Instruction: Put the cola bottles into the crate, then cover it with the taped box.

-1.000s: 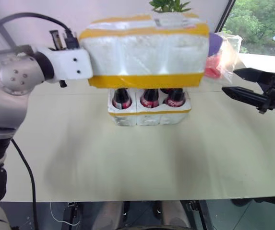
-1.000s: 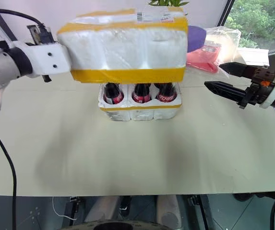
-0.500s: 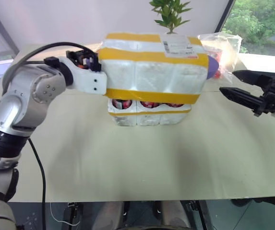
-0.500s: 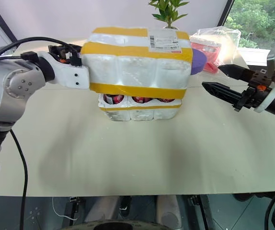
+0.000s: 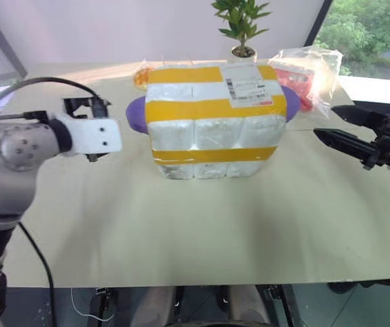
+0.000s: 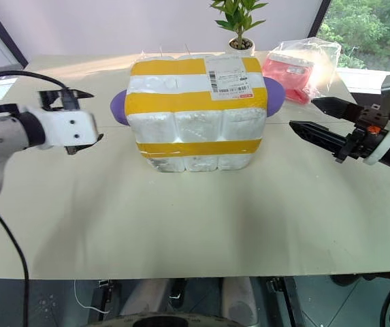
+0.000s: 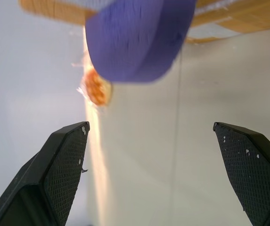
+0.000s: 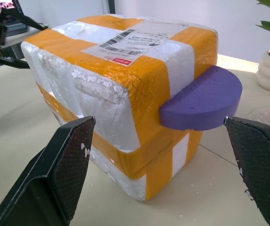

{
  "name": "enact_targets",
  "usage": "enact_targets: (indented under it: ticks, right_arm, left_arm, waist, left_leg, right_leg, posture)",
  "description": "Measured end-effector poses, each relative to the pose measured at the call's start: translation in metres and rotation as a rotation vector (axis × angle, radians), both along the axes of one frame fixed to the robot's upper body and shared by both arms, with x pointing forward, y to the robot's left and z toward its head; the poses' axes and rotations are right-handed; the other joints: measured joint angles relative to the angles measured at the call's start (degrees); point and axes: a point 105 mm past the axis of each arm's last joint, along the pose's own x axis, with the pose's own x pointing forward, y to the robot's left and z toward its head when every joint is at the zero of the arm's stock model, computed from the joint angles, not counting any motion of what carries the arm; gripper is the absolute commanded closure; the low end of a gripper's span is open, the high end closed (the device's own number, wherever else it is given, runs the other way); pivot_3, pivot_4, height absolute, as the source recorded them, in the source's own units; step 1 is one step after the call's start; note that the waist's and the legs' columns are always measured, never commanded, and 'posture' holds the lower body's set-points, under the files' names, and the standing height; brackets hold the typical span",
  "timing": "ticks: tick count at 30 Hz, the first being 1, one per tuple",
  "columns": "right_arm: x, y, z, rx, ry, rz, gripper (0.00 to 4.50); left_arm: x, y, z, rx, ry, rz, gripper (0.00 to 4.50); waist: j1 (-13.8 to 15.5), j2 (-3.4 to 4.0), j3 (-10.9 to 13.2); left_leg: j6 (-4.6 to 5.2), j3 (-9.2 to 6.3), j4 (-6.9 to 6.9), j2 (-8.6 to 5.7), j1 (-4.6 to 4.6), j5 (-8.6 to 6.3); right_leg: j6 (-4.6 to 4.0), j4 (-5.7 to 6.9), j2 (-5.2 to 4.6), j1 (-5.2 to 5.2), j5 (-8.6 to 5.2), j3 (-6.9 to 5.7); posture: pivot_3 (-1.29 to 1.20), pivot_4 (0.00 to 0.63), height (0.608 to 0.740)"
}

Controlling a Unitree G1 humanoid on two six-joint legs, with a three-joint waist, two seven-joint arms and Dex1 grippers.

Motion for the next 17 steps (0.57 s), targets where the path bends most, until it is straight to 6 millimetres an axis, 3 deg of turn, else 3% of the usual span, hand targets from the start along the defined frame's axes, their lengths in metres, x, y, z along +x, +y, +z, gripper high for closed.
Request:
enact_targets:
  ticks: [4, 6, 8, 11, 17]
  right_arm:
    - [0.001, 0.001, 0.000, -0.014, -0.001, 0.014, 0.00]
    - [0.004, 0.003, -0.001, -0.033, -0.004, 0.022, 0.00]
    - [0.006, 0.007, -0.004, -0.045, 0.004, 0.044, 0.00]
    - [0.008, 0.011, -0.003, -0.063, 0.010, 0.077, 0.00]
    - [0.015, 0.007, -0.003, -0.107, 0.031, 0.103, 0.00]
  left_arm:
    - [-0.006, 0.012, 0.005, -0.517, 0.213, 0.014, 0.09]
    - [-0.019, 0.013, 0.017, -0.862, 0.402, -0.089, 0.09]
    - [-0.035, 0.019, 0.034, -1.051, 0.541, -0.182, 0.09]
    - [-0.052, 0.028, 0.051, -1.138, 0.638, -0.241, 0.09]
    - [-0.059, 0.034, 0.047, -1.116, 0.706, -0.216, 0.09]
  waist:
    - [-0.09, 0.00, 0.00]
    - [-0.34, -0.04, 0.02]
    - [-0.71, -0.03, 0.03]
    - [-1.52, 0.04, 0.01]
    - [-1.42, 0.04, 0.01]
  left_leg:
    - [0.02, -0.06, 0.14, 0.00, 0.03, -0.01]
    - [0.06, -0.09, 0.30, 0.07, -0.01, -0.05]
    - [0.05, -0.10, 0.34, 0.08, -0.01, -0.05]
    - [0.05, -0.08, 0.34, 0.08, 0.03, -0.06]
    - [0.03, -0.09, 0.35, 0.07, 0.04, -0.07]
  right_leg:
    - [0.01, 0.01, 0.05, 0.11, 0.00, -0.06]
    - [0.01, 0.04, 0.16, 0.11, -0.01, -0.08]
    - [0.02, 0.06, 0.19, 0.12, -0.02, -0.08]
    - [0.02, 0.07, 0.17, 0.16, -0.02, -0.06]
    - [-0.01, 0.04, 0.10, 0.18, -0.02, -0.04]
  posture:
    - [0.00, 0.150, 0.740]
    - [0.00, 0.150, 0.740]
    - [0.00, 0.150, 0.740]
    - [0.00, 0.150, 0.740]
    - [0.00, 0.150, 0.740]
